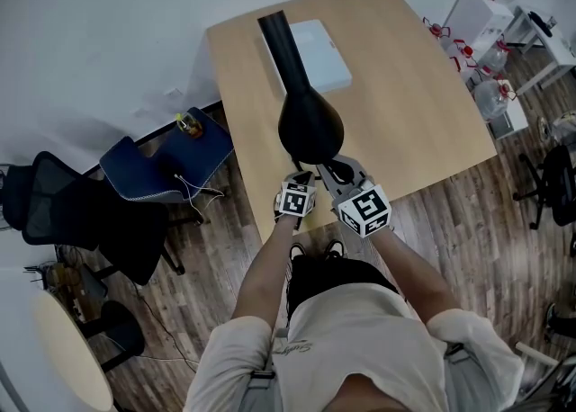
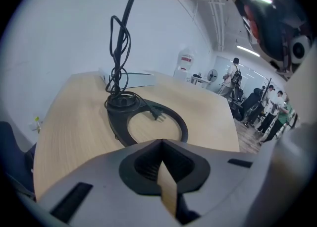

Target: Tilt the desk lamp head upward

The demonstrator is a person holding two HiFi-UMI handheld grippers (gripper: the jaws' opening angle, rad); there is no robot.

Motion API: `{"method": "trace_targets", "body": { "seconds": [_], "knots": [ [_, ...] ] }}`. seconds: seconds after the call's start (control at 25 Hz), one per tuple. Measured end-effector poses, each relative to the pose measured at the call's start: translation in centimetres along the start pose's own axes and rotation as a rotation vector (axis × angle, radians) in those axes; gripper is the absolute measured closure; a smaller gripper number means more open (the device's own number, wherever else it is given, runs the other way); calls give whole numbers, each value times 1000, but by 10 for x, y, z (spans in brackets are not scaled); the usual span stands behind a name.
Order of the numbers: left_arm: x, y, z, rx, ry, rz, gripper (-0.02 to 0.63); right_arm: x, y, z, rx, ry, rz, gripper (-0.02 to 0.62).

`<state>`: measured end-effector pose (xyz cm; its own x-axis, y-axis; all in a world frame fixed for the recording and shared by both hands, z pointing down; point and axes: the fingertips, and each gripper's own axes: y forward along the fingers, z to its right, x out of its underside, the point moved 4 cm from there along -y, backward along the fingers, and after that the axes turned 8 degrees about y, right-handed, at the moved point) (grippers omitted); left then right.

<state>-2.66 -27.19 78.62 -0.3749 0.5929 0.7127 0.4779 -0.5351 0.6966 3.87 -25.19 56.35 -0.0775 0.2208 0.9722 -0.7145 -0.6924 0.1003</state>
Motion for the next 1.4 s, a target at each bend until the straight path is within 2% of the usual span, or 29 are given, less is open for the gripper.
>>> {"method": "trace_targets", "body": {
  "seconds": [0.08,0.2,0.44,0.72,1.08,1.4],
  "knots": [
    [-2,-1,0,18,-16,-2,592,-4,-4,-2,4,1,5,601],
    [-1,-1,1,22,21,-18,591,-11,-13,-8,10,3,3,601],
    [-2,0,1,34,46,-26,592,-32,-34,-20,0,-7,11,601],
    [-1,-2,0,45,21,-7,591,-66,-59,-35,7,-28,32,601],
    [-2,-3,-1,54,9,0,591,-116,-76,-43,29,10,68,601],
    [-3,-1,0,36,17,-20,591,-148,-83,-54,-4,3,49,600]
  ]
}}
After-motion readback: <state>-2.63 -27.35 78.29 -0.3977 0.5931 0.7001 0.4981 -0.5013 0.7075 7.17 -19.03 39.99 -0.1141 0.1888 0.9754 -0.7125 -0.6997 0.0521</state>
